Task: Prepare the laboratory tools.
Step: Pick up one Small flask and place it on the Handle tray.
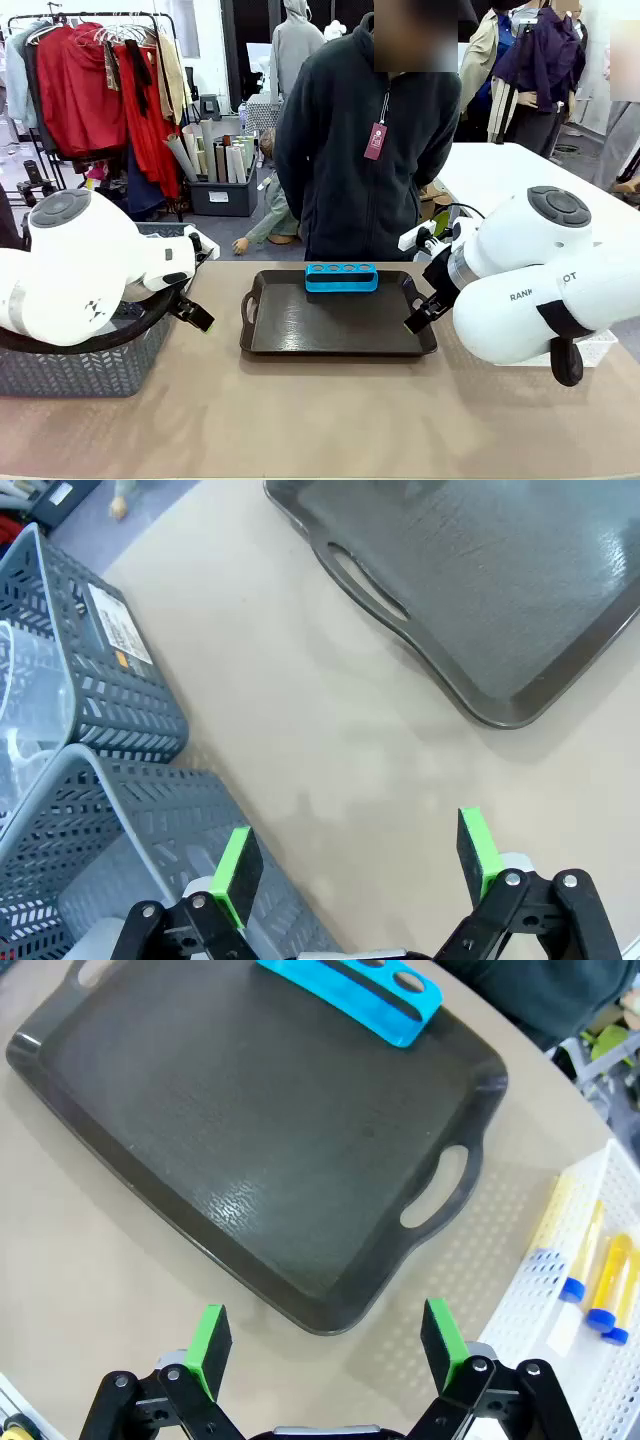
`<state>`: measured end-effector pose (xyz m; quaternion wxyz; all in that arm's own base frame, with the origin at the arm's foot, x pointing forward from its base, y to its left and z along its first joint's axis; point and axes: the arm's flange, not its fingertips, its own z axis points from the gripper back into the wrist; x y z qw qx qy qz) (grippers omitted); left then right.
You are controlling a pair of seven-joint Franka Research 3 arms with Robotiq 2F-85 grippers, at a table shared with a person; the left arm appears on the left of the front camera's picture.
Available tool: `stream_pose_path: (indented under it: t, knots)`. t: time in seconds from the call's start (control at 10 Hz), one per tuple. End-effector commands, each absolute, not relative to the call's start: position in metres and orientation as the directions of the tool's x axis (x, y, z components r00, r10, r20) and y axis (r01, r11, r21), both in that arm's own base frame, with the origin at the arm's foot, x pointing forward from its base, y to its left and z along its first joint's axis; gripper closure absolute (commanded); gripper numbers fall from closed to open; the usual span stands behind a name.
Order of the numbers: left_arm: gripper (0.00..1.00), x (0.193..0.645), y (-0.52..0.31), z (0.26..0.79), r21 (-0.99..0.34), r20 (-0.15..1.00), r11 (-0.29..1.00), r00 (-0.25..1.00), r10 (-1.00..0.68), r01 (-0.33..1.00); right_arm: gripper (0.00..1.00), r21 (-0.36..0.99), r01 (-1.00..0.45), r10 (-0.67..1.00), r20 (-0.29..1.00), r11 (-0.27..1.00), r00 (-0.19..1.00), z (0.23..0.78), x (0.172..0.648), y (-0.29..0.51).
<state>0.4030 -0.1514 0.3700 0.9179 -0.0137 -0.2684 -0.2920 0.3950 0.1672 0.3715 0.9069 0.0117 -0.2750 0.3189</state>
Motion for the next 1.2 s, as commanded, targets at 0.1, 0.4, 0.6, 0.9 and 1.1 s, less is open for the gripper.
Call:
stream_pose_path:
  t: [0.1,0.4,0.6,0.9,1.1]
  knots:
    - [0.00,0.4030,-0.1515,0.3701,0.132,0.501,0.829,0.685,-0.529,0.543,0.00,-0.154,-0.585,0.572,0.506,0.796,0.645,0.3715,0.3951,0.1672]
    - [0.00,0.4030,-0.1515,0.3701,0.132,0.501,0.829,0.685,-0.529,0.543,0.00,-0.154,-0.585,0.572,0.506,0.796,0.645,0.3715,0.3951,0.1672]
    - [0.00,0.4030,-0.1515,0.3701,0.132,0.501,0.829,0.685,-0.529,0.543,0.00,-0.154,-0.585,0.572,0.506,0.796,0.645,0.3715,0.3951,0.1672]
    - [0.00,0.4030,-0.1515,0.3701,0.132,0.501,0.829,0.685,-0.529,0.543,0.00,-0.154,-0.585,0.572,0.506,0.796,0.645,0.3715,0.3951,0.1672]
    - [0.00,0.4030,-0.1515,0.3701,0.132,0.501,0.829,0.685,-0.529,0.543,0.00,-0.154,-0.585,0.572,0.506,0.796,0.645,0.3715,0.3951,0.1672]
